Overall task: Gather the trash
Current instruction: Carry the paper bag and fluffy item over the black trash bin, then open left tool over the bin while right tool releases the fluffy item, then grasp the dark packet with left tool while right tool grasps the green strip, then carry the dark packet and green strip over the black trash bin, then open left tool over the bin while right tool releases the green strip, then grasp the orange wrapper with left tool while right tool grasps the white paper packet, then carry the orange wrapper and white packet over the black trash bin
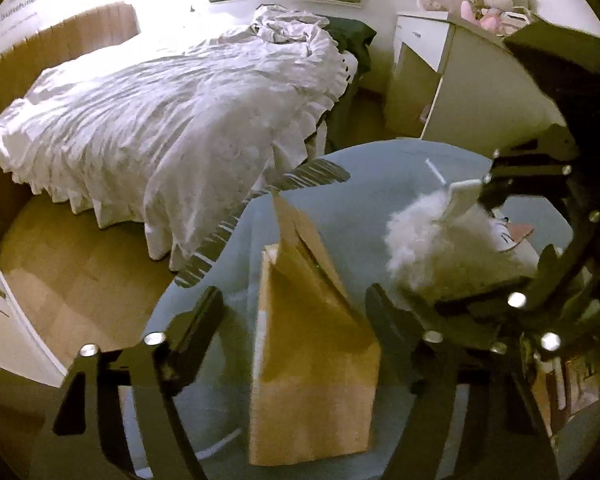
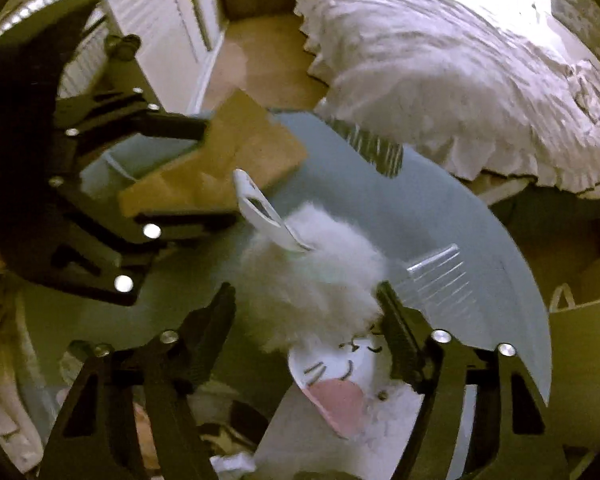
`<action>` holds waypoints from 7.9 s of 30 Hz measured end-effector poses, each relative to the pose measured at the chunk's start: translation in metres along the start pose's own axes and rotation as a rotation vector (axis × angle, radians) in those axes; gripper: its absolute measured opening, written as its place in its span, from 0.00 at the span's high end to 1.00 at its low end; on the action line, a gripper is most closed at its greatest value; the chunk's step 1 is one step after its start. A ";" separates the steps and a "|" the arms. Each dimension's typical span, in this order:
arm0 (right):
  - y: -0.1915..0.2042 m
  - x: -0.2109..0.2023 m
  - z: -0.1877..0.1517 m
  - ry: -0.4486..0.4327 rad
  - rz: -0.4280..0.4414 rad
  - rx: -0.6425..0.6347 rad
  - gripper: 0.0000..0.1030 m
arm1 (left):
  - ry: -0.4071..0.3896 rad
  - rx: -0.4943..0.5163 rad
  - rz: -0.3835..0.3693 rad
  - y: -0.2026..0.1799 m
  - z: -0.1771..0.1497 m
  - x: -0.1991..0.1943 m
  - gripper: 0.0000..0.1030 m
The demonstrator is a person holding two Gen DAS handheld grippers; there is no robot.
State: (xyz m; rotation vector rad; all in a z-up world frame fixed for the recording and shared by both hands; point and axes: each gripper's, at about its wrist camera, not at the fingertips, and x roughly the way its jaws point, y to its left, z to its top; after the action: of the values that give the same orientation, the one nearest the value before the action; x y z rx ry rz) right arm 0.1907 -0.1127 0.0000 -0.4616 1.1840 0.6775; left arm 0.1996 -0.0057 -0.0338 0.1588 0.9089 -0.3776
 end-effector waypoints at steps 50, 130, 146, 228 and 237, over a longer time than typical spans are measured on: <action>-0.284 -0.117 -0.506 -0.648 -0.120 1.367 0.60 | 0.272 0.183 -0.596 -0.491 0.131 0.143 0.76; -0.045 -0.166 -0.251 -0.669 0.193 0.549 0.88 | -0.063 -0.148 -0.122 -0.057 -0.095 -0.145 0.80; -0.120 -0.195 -0.368 -0.861 0.138 0.779 0.90 | -0.168 -0.093 -0.284 -0.118 -0.009 -0.171 0.81; -0.052 -0.108 -0.172 -0.393 0.088 0.234 0.25 | 0.074 0.043 -0.425 -0.137 -0.082 -0.078 0.41; -0.039 -0.060 -0.149 -0.209 0.043 0.214 0.63 | 0.027 0.001 -0.400 -0.124 -0.081 -0.079 0.59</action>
State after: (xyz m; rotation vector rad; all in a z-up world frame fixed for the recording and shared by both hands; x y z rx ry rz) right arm 0.1024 -0.2525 0.0080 -0.1813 1.0565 0.6118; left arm 0.0481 -0.0761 -0.0173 -0.0189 0.9670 -0.7479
